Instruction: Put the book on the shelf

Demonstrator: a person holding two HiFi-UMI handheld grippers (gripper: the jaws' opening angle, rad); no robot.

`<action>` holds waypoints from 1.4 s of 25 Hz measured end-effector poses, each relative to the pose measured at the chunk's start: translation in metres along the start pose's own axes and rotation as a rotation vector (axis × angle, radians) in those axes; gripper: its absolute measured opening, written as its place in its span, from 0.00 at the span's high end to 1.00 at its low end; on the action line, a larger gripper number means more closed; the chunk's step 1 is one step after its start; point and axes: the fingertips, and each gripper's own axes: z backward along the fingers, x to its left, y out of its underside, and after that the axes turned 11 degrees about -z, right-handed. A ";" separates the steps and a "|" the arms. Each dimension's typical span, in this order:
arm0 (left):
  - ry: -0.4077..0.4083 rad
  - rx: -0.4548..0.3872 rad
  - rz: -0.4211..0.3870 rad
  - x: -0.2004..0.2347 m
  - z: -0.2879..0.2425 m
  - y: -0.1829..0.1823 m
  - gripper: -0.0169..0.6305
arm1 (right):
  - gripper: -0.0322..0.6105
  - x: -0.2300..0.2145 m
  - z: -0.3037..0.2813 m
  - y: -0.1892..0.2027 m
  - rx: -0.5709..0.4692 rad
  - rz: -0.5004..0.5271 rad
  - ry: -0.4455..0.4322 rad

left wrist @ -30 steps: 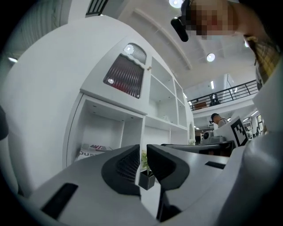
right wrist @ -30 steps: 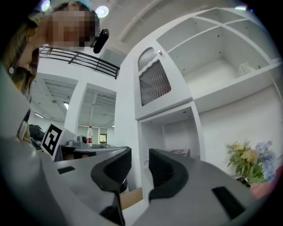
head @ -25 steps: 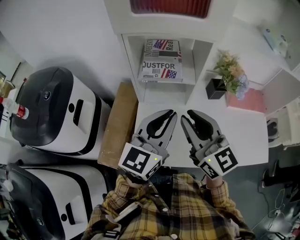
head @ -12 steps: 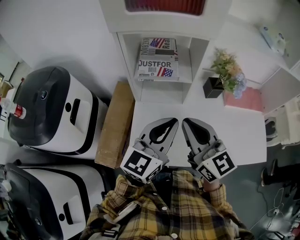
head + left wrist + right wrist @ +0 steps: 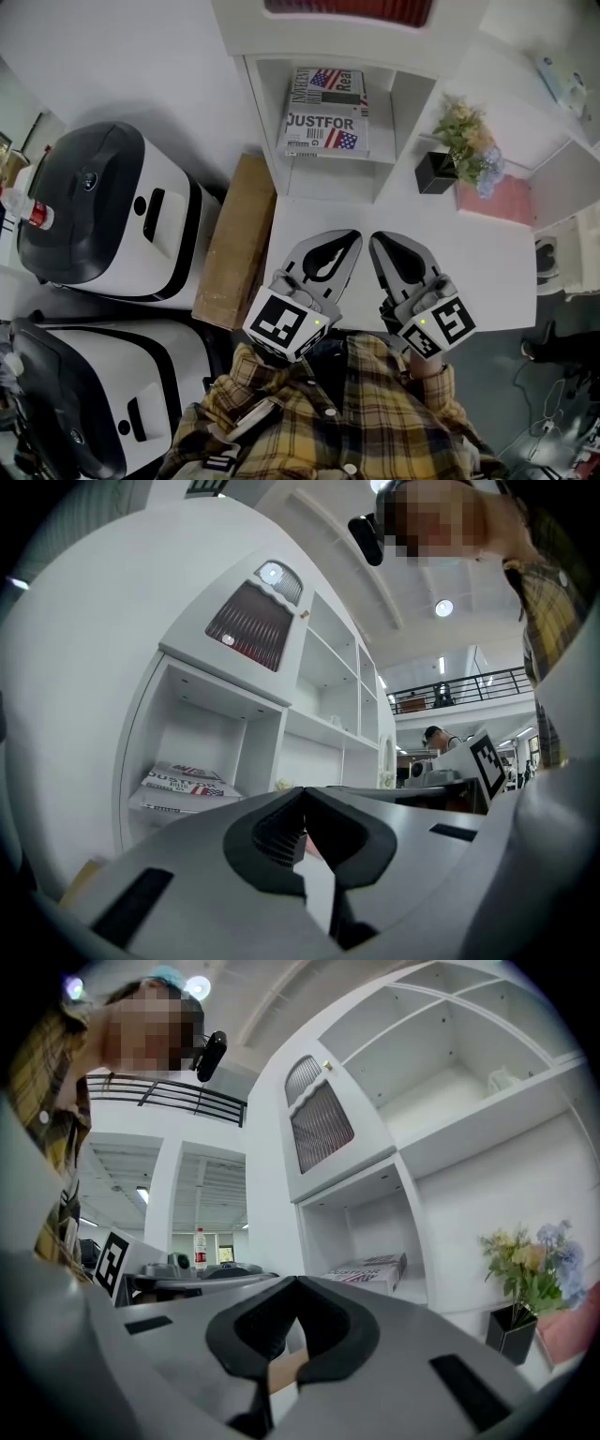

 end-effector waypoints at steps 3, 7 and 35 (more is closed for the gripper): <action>-0.004 -0.002 0.006 0.004 0.001 0.001 0.94 | 0.92 0.000 -0.003 0.001 -0.004 -0.022 -0.003; -0.008 -0.001 0.012 0.009 0.004 0.001 0.94 | 0.92 0.003 -0.007 0.002 0.001 -0.034 -0.018; 0.008 0.004 0.027 0.026 0.013 0.006 0.94 | 0.92 0.008 -0.018 0.015 0.047 -0.018 0.029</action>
